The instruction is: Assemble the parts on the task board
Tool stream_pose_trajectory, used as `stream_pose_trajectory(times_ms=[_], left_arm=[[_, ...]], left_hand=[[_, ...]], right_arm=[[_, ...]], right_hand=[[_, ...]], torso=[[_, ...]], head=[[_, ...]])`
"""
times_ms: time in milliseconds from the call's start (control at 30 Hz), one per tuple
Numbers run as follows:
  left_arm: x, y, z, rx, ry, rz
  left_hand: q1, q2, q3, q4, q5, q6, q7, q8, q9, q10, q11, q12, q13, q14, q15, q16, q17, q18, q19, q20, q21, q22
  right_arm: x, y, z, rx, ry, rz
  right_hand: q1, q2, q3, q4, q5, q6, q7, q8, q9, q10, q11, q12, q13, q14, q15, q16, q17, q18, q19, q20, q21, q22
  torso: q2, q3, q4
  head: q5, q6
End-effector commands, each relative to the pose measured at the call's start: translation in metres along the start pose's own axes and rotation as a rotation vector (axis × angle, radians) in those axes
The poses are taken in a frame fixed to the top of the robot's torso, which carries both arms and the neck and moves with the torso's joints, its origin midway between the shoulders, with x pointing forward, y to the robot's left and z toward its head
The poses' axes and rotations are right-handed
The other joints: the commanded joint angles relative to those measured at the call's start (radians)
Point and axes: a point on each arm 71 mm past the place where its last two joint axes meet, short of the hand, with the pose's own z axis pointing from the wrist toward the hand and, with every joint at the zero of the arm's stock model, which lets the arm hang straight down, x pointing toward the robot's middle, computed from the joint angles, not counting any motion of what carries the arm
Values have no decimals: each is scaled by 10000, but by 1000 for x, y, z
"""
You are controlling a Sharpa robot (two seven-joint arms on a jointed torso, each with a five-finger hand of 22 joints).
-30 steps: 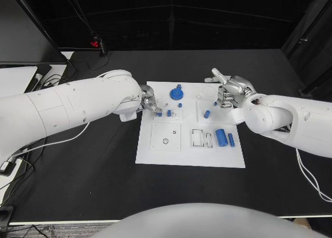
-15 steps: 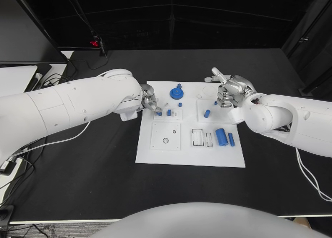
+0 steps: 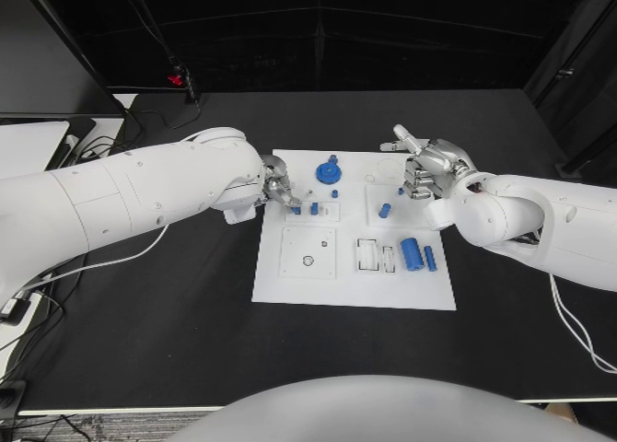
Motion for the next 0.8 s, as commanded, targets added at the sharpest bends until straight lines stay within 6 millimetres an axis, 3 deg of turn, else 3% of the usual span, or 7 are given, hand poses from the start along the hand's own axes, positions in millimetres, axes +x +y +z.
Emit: stream_pose_trajectory(times_ms=[33, 800], left_arm=[[10, 3, 4, -230, 406, 207], [12, 4, 4, -380, 670, 143]], left_hand=[[72, 36, 508, -396, -85, 0, -69, -41, -76, 1042, 67, -4, 2629, 1063, 33, 8, 2634, -65, 1043, 1, 32, 2634], [-581, -209, -60, -61, -199, -115, -39, -136, -165, 1042, 100, -4, 2629, 1063, 64, 8, 2634, -65, 1043, 33, 32, 2634]], right_arm=[[1, 2, 0, -117, 55, 25], [0, 2, -1, -96, 57, 27]], right_hand=[[57, 24, 76, 4, 46, -60, 662, 42, -10, 1058, 42, 25, 2632, 1038, -1, 24, 2635, 75, 598, -37, -45, 2396], [62, 26, 86, 3, 49, -62, 662, 48, -10, 1058, 42, 25, 2632, 1038, -1, 24, 2635, 76, 597, -37, -46, 2395]], torso=[[-2, 3, 1], [4, -1, 3]], head=[[-9, -2], [-18, -26]])
